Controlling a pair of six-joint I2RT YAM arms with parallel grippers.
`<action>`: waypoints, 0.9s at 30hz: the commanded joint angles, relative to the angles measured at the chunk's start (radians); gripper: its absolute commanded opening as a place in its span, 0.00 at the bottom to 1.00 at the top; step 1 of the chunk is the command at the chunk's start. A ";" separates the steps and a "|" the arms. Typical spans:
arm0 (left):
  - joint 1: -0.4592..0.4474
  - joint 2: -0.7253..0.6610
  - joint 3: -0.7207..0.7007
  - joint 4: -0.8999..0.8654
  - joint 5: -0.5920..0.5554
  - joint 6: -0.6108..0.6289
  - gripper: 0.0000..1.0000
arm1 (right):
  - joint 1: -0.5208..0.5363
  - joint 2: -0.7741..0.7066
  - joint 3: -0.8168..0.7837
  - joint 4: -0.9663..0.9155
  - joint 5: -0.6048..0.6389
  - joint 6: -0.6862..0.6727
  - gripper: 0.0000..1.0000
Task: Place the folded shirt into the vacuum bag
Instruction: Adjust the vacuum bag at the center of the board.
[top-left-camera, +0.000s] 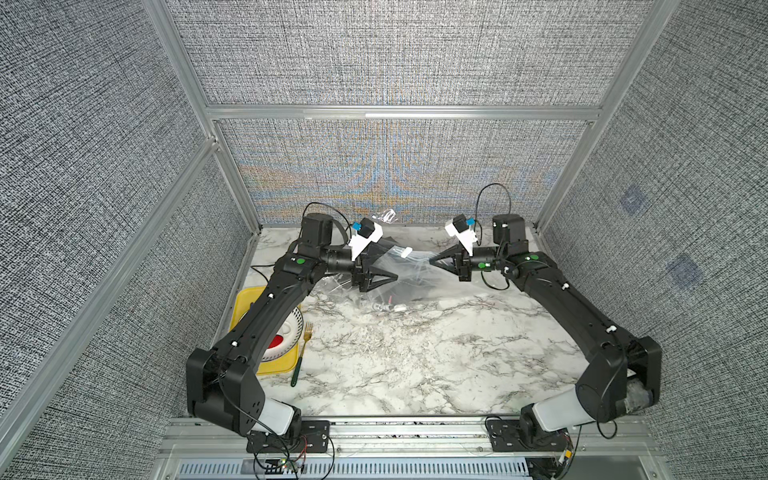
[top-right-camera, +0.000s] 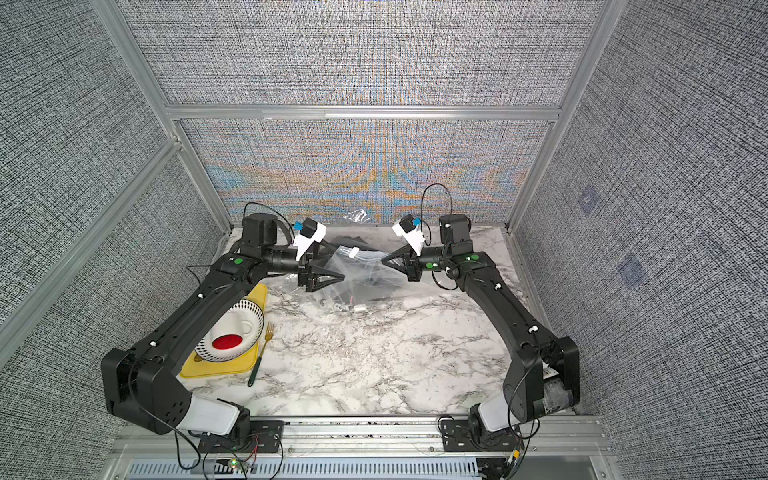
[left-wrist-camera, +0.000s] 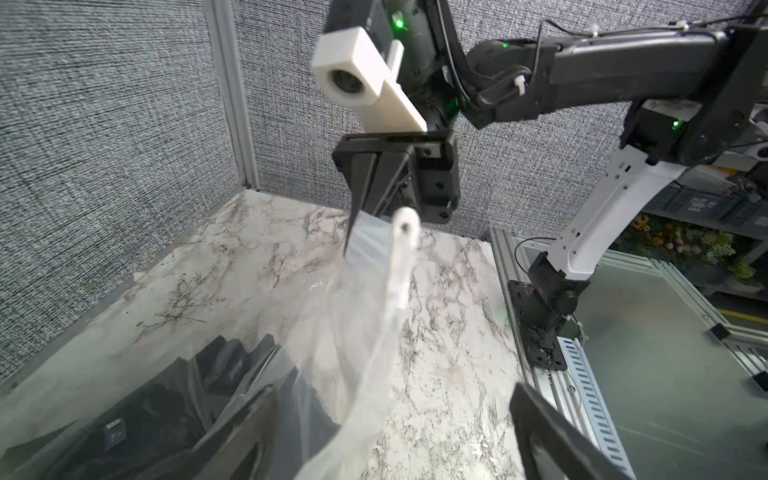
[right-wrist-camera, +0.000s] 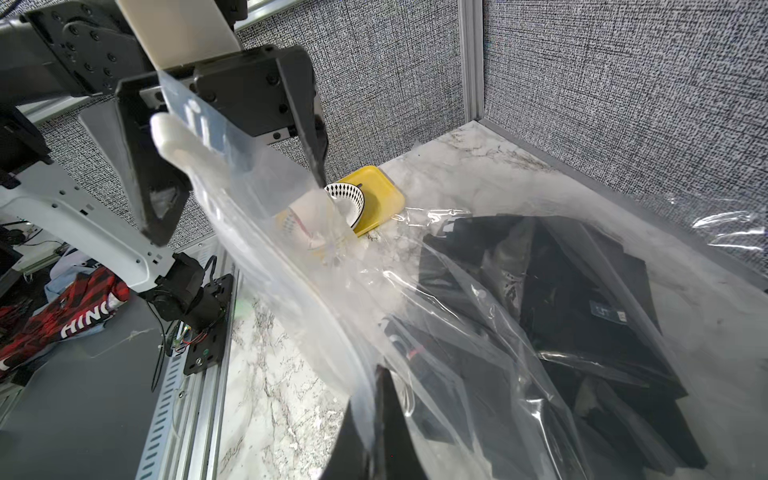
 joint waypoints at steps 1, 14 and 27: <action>-0.002 -0.010 0.013 -0.118 0.015 0.098 0.76 | -0.002 0.012 0.032 -0.045 -0.005 -0.015 0.00; -0.020 0.090 0.105 -0.149 -0.001 0.089 0.57 | -0.016 0.027 0.045 -0.049 0.002 -0.009 0.00; -0.058 0.137 0.170 -0.208 -0.015 0.123 0.33 | -0.018 0.041 0.042 -0.033 0.006 0.004 0.00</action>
